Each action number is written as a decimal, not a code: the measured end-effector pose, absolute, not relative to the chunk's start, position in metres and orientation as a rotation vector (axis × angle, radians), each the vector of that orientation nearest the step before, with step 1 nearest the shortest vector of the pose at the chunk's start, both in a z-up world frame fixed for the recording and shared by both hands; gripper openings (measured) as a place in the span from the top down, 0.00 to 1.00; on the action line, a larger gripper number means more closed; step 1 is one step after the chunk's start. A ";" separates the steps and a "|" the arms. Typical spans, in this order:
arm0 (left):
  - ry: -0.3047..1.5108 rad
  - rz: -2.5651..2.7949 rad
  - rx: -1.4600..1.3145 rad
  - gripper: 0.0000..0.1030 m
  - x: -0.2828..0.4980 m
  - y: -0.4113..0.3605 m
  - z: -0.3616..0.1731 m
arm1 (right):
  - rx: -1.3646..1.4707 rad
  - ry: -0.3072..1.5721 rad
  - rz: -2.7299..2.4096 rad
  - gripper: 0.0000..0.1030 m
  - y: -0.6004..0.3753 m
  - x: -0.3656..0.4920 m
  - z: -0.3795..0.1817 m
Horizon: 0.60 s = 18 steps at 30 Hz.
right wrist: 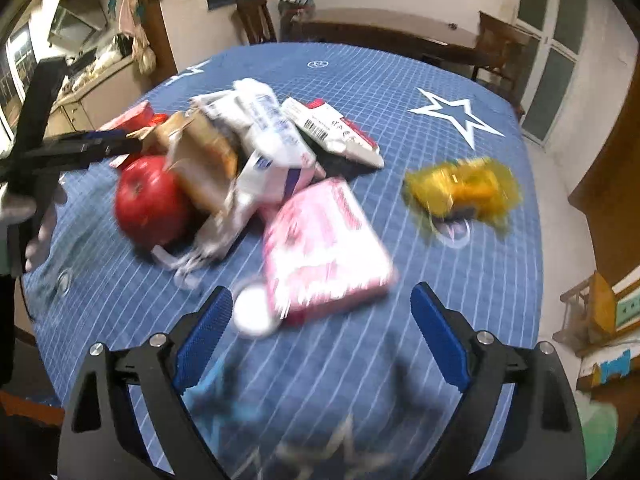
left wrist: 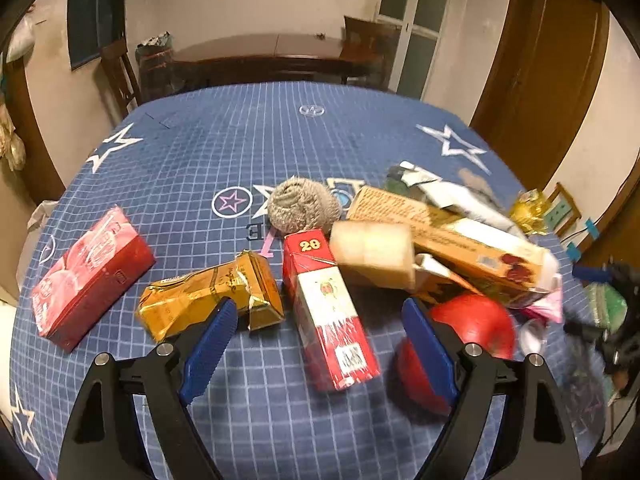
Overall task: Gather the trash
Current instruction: 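Grasp the red cigarette box with left tool while right tool grasps the pink tissue pack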
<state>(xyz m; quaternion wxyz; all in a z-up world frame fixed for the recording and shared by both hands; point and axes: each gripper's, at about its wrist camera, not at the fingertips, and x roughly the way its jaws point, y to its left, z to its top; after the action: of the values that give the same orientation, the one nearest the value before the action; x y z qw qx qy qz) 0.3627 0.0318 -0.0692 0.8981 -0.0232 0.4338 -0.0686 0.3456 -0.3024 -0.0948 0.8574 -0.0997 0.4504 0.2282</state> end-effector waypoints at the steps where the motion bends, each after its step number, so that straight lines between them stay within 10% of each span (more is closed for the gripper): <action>1: 0.907 -0.141 -0.049 0.18 0.367 0.031 -0.073 | -0.214 0.956 0.481 0.15 -0.300 0.353 -0.095; 10: 0.933 -0.166 -0.057 0.30 0.379 0.018 -0.100 | -0.283 1.095 0.493 0.16 -0.273 0.406 -0.127; 18: 0.910 -0.188 -0.078 0.77 0.362 0.018 -0.108 | -0.242 1.011 0.453 0.69 -0.273 0.379 -0.119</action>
<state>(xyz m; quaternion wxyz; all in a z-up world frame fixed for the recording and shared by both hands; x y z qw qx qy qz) 0.3616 0.0177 -0.1085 0.8933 -0.0376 0.4386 -0.0906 0.3789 -0.2734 -0.1186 0.8435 -0.1144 0.4789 0.2145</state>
